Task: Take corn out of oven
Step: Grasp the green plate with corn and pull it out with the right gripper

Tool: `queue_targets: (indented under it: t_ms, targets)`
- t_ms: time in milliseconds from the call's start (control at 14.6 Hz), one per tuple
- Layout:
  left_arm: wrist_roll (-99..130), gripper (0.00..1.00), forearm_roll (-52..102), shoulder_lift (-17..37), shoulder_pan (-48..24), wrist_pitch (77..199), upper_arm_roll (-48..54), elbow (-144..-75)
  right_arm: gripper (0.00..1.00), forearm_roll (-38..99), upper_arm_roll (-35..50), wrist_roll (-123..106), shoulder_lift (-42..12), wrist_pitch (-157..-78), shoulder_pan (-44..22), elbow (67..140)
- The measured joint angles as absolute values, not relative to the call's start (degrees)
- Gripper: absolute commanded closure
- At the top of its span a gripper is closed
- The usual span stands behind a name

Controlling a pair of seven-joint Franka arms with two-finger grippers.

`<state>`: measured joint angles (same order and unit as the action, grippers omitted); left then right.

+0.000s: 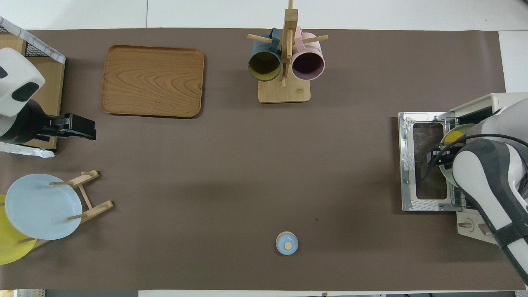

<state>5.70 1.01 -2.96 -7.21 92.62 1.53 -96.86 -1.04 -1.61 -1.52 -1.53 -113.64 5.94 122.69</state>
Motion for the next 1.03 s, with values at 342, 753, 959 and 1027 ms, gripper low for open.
queue_targets:
  t_ms: [342, 753, 959, 1027]
  targets:
    - [5.7, 0.0, 1.01, -2.96, -7.21, 92.62, 1.53, -96.86, 1.0, -1.41, -1.61, -4.1, -0.95, -119.69, 7.19, 126.7]
    - [5.7, 0.0, 1.01, -2.96, -7.22, 92.62, 1.55, -96.86, 1.0, -6.28, 0.17, -4.37, 0.17, -118.36, 2.75, 125.18]
    - [5.7, 0.0, 1.01, -2.96, -7.22, 92.62, 1.55, -96.86, 1.0, -7.36, 0.44, 0.14, -1.2, -111.19, -4.53, 117.75]
    - [5.7, 0.0, 1.01, -2.96, -7.22, 92.62, 1.55, -96.86, 1.0, -7.38, 0.54, 2.95, -2.04, -108.52, -7.69, 114.35]
